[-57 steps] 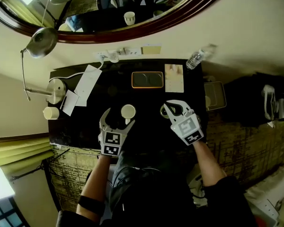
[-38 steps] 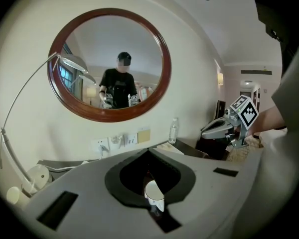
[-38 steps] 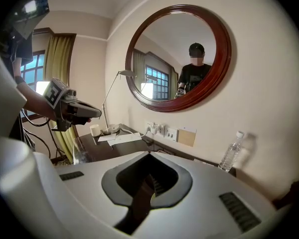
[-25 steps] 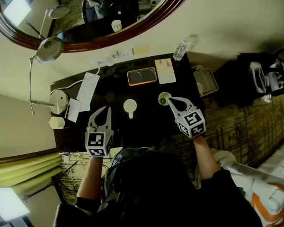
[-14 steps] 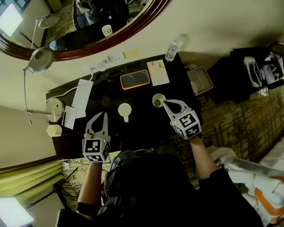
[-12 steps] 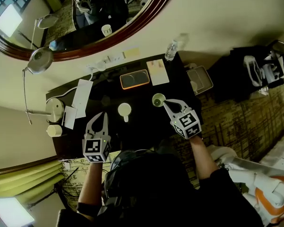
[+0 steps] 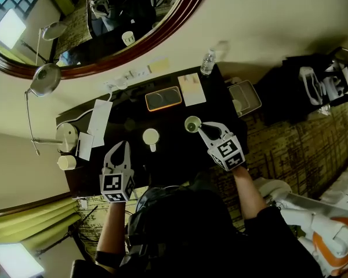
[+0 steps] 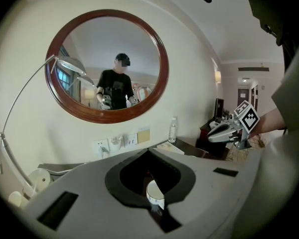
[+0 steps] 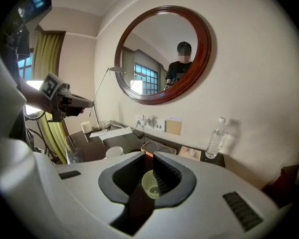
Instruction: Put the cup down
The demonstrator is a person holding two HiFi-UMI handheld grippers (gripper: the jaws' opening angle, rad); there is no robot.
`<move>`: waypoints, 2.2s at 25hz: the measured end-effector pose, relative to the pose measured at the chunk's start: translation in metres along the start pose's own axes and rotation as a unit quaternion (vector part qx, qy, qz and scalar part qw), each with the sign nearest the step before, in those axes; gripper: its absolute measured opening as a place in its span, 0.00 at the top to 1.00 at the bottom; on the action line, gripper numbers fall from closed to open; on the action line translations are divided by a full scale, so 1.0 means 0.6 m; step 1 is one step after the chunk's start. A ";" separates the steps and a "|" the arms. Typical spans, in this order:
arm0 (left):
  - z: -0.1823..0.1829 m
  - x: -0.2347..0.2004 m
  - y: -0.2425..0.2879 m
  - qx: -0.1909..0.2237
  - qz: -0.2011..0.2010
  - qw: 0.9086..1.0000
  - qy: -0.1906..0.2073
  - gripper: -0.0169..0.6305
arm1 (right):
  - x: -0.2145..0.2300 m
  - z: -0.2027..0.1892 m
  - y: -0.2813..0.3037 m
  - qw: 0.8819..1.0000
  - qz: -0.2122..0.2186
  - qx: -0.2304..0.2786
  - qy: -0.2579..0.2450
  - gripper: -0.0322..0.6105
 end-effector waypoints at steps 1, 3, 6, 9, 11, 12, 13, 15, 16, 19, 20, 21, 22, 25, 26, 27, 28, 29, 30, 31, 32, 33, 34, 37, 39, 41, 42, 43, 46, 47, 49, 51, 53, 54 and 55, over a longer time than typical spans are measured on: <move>0.002 0.001 0.000 0.000 0.003 1.000 -0.002 0.97 | -0.003 0.000 0.002 1.000 0.005 -0.006 -0.004 0.83; -0.002 0.002 0.001 -0.002 0.001 1.000 0.004 0.97 | -0.005 -0.007 0.009 1.000 0.015 -0.018 -0.016 0.73; -0.003 0.004 0.004 -0.004 0.002 1.000 0.007 0.97 | -0.007 -0.024 0.021 0.998 0.032 -0.038 -0.028 0.55; -0.002 0.009 0.007 -0.007 0.004 1.000 0.007 0.97 | -0.012 -0.046 0.034 0.995 0.056 -0.066 -0.047 0.31; -0.004 0.013 0.011 -0.010 0.006 1.000 0.008 0.97 | -0.012 -0.063 0.044 0.992 0.071 -0.085 -0.066 0.23; -0.004 0.015 0.014 -0.012 0.007 1.000 0.009 0.97 | -0.010 -0.072 0.050 0.990 0.077 -0.094 -0.074 0.21; -0.005 0.016 0.018 -0.014 0.008 1.000 0.009 0.97 | -0.008 -0.082 0.058 0.988 0.084 -0.101 -0.079 0.19; -0.007 0.019 0.024 -0.017 0.009 1.000 0.010 0.97 | -0.005 -0.104 0.074 0.985 0.097 -0.112 -0.083 0.18; -0.008 0.022 0.025 -0.018 0.010 1.000 0.008 0.97 | -0.001 -0.111 0.080 0.984 0.100 -0.117 -0.086 0.18; -0.008 0.028 0.033 -0.022 0.021 1.000 -0.005 0.97 | 0.013 -0.120 0.097 0.979 0.111 -0.137 -0.104 0.16; -0.011 0.030 0.037 -0.024 0.023 0.999 -0.007 0.97 | 0.016 -0.127 0.105 0.976 0.118 -0.142 -0.112 0.16; -0.013 0.033 0.041 -0.027 0.026 0.999 -0.010 0.97 | 0.019 -0.136 0.112 0.974 0.127 -0.146 -0.119 0.16; -0.014 0.036 0.046 -0.029 0.029 0.999 -0.015 0.97 | 0.021 -0.144 0.119 0.971 0.136 -0.150 -0.127 0.16; -0.034 0.041 0.058 -0.034 0.026 0.999 -0.005 0.97 | 0.026 -0.163 0.136 0.963 0.162 -0.161 -0.146 0.14; -0.042 0.040 0.061 -0.034 0.029 0.999 -0.003 0.97 | 0.026 -0.168 0.141 0.960 0.170 -0.164 -0.150 0.13; -0.049 0.039 0.064 -0.036 0.034 0.999 -0.004 0.97 | 0.026 -0.173 0.145 0.958 0.177 -0.165 -0.152 0.13; -0.054 0.040 0.067 -0.038 0.039 0.998 -0.006 0.97 | 0.026 -0.178 0.149 0.956 0.184 -0.166 -0.154 0.13; -0.057 0.041 0.070 -0.041 0.041 0.998 -0.007 0.97 | 0.025 -0.183 0.154 0.955 0.190 -0.167 -0.157 0.13; -0.059 0.044 0.073 -0.041 0.042 0.998 -0.007 0.97 | 0.025 -0.187 0.158 0.953 0.196 -0.168 -0.160 0.13; -0.058 0.049 0.076 -0.041 0.039 0.998 -0.007 0.97 | 0.024 -0.191 0.162 0.951 0.202 -0.169 -0.163 0.13; -0.057 0.054 0.078 -0.041 0.037 0.998 -0.005 0.97 | 0.023 -0.195 0.165 0.949 0.207 -0.169 -0.165 0.13; -0.059 0.057 0.080 -0.042 0.038 0.998 -0.004 0.97 | 0.022 -0.200 0.169 0.948 0.213 -0.167 -0.166 0.13; -0.063 0.060 0.081 -0.045 0.040 0.998 -0.004 0.97 | 0.022 -0.206 0.173 0.948 0.217 -0.165 -0.167 0.13; -0.060 0.077 0.090 -0.050 0.039 0.998 -0.012 0.97 | 0.025 -0.216 0.185 0.947 0.226 -0.154 -0.170 0.13; -0.053 0.087 0.098 -0.048 0.044 0.998 -0.025 0.97 | 0.025 -0.219 0.193 0.947 0.231 -0.143 -0.173 0.13; -0.056 0.089 0.104 -0.049 0.046 0.997 -0.025 0.97 | 0.022 -0.223 0.200 0.945 0.240 -0.133 -0.176 0.13; -0.061 0.089 0.105 -0.050 0.045 0.998 -0.020 0.97 | 0.019 -0.225 0.203 0.944 0.246 -0.128 -0.178 0.13; -0.068 0.088 0.106 -0.052 0.042 0.998 -0.013 0.97 | 0.015 -0.227 0.205 0.943 0.252 -0.124 -0.181 0.13; -0.074 0.090 0.108 -0.056 0.045 0.997 -0.013 0.97 | 0.006 -0.229 0.208 0.941 0.260 -0.107 -0.188 0.23; -0.075 0.091 0.109 -0.056 0.047 0.997 -0.016 0.97 | 0.006 -0.228 0.209 0.942 0.258 -0.102 -0.191 0.33; -0.088 0.091 0.107 -0.056 0.038 0.998 -0.004 0.97 | 0.007 -0.227 0.210 0.943 0.253 -0.096 -0.195 0.34; -0.091 0.091 0.106 -0.058 0.039 0.998 -0.004 0.97 | 0.007 -0.227 0.211 0.943 0.251 -0.094 -0.199 0.34; -0.082 0.094 0.109 -0.061 0.051 0.997 -0.020 0.97 | 0.012 -0.225 0.212 0.944 0.246 -0.093 -0.198 0.34; -0.083 0.094 0.109 -0.062 0.052 0.996 -0.021 0.97 | 0.015 -0.222 0.213 0.946 0.244 -0.092 -0.194 0.34; -0.088 0.093 0.109 -0.064 0.048 0.997 -0.016 0.97 | 0.019 -0.219 0.215 0.948 0.242 -0.089 -0.188 0.34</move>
Point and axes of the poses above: the fingertips, and each gripper's own axes: y forward along the fingers, x to its right, z out of its top, the point moved 2 cm from there along -y, backward along the fingers, and after that the axes turned 4 degrees about x, right-handed, at the moved point
